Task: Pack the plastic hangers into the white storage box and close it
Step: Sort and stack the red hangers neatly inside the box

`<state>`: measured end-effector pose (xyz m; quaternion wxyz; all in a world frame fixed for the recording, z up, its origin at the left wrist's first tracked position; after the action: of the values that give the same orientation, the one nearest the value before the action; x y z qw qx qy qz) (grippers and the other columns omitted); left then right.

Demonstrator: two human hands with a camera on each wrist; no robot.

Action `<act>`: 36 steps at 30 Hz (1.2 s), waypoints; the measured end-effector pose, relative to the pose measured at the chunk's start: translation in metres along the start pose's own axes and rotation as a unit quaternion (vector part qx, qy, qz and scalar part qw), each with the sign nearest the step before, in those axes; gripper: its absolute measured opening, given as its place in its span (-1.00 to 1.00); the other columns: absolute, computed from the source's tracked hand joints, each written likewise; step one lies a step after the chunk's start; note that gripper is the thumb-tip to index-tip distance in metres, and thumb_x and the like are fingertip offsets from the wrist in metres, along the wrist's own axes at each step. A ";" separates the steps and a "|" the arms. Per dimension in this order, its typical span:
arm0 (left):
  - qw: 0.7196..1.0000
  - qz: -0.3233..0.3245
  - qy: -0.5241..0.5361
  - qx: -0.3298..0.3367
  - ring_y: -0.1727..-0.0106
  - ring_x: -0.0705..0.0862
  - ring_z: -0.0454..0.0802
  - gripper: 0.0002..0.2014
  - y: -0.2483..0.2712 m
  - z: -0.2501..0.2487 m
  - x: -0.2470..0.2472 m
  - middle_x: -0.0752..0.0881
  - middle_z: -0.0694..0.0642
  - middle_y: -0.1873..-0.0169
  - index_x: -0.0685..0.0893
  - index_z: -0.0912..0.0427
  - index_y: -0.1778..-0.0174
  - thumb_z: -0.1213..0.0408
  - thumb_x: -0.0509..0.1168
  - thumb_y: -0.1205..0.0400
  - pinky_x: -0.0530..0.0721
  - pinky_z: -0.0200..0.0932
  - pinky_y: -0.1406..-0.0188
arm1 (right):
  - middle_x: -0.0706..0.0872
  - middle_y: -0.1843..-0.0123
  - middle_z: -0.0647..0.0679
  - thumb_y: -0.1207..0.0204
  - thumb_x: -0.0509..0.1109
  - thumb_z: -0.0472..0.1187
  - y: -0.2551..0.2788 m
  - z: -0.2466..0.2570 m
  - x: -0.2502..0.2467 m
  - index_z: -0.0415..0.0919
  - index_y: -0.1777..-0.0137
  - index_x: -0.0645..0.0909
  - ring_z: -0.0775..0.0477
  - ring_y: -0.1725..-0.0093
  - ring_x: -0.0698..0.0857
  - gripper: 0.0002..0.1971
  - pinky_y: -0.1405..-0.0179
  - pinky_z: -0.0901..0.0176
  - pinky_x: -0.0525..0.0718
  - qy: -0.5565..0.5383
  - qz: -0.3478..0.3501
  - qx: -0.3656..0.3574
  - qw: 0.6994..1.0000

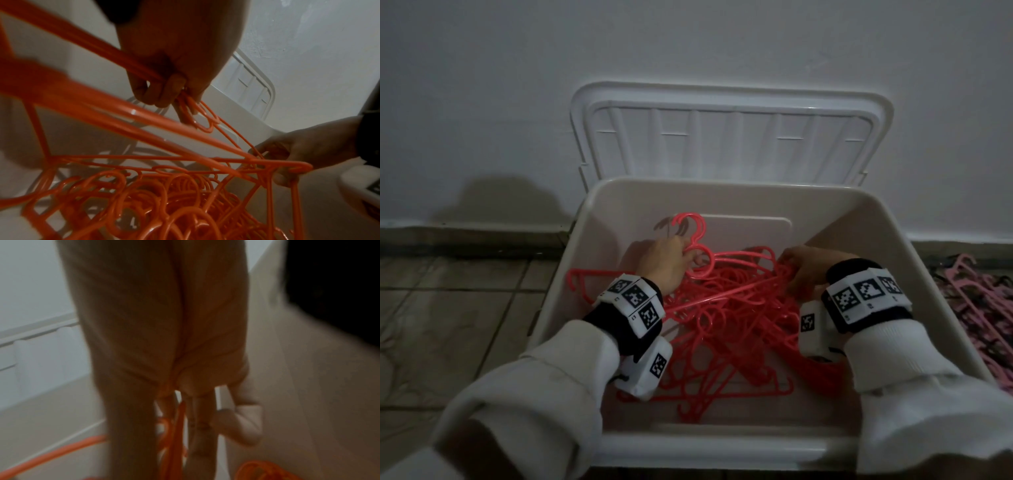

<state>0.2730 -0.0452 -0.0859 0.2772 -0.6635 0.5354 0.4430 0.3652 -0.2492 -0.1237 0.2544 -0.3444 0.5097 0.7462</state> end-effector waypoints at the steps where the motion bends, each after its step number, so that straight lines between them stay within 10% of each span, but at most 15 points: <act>1: 1.000 0.003 0.007 0.001 -0.09 0.65 0.23 -0.70 -0.001 0.000 0.001 0.71 0.28 -0.01 0.66 0.27 -0.02 0.10 0.18 -0.70 0.40 -0.14 0.15 | 0.63 -0.09 -0.03 -0.27 0.62 -0.21 0.001 0.001 0.000 -0.07 -0.20 0.55 -0.08 -0.11 0.62 -0.50 -0.08 0.11 0.59 0.019 0.000 0.003 1.000; 14: 0.998 0.055 -0.004 -0.019 -0.17 0.63 0.22 -0.71 0.000 0.004 0.010 0.68 0.29 -0.12 0.62 0.31 -0.09 0.14 0.15 -0.72 0.40 -0.17 0.11 | 0.71 0.18 -0.03 -0.36 0.50 -0.37 0.004 -0.001 -0.010 -0.13 0.12 0.65 0.05 0.24 0.64 -0.83 0.29 0.25 0.58 -0.032 -0.029 -0.019 0.999; 18: 0.997 0.059 -0.030 -0.036 -0.18 0.63 0.23 -0.69 -0.001 0.009 0.009 0.67 0.27 -0.15 0.63 0.27 -0.12 0.12 0.12 -0.72 0.51 -0.08 0.00 | 0.68 0.00 -0.10 -0.42 0.46 -0.35 0.003 0.006 -0.008 -0.21 -0.15 0.63 -0.01 0.08 0.61 -0.71 0.10 0.24 0.54 -0.009 -0.023 -0.038 0.999; 22: 0.995 0.093 -0.008 -0.034 -0.01 0.71 0.14 -0.72 0.002 0.008 0.012 0.74 0.24 -0.01 0.60 0.28 -0.13 0.18 0.07 -0.74 0.50 -0.17 0.15 | 0.61 0.29 0.08 -0.43 0.46 -0.36 0.002 0.009 -0.011 -0.15 -0.01 0.63 0.15 0.34 0.58 -0.80 0.44 0.40 0.48 -0.013 -0.036 -0.056 0.998; 27: 0.994 0.099 -0.029 -0.033 0.25 0.61 0.00 -0.74 0.004 0.005 0.012 0.64 0.10 0.27 0.61 0.28 -0.04 0.23 0.06 -0.75 0.38 -0.30 0.50 | 0.67 0.13 -0.14 -0.43 0.46 -0.35 0.003 0.013 -0.013 -0.34 -0.11 0.65 0.02 0.19 0.58 -0.75 0.32 0.49 0.46 -0.038 -0.059 -0.107 0.992; 36: 0.991 0.111 0.042 -0.055 -0.11 0.69 0.24 -0.74 0.009 0.006 0.017 0.69 0.31 -0.10 0.43 0.26 -0.31 0.27 0.10 -0.73 0.48 -0.24 0.22 | 0.62 0.30 0.04 -0.34 0.51 -0.41 -0.001 0.009 -0.007 -0.16 0.09 0.57 0.07 0.30 0.59 -0.76 0.44 0.42 0.46 -0.031 -0.040 -0.072 0.996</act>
<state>0.2636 -0.0507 -0.1027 0.1669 -0.6323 0.5918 0.4713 0.3678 -0.2410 -0.1166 0.2740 -0.3586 0.4328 0.7804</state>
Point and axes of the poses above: each hand's wrist, its own y-axis away from the middle knuckle, its own x-axis out of the palm, z = x × y, the point moved 9 cm from there along -y, towards the middle knuckle
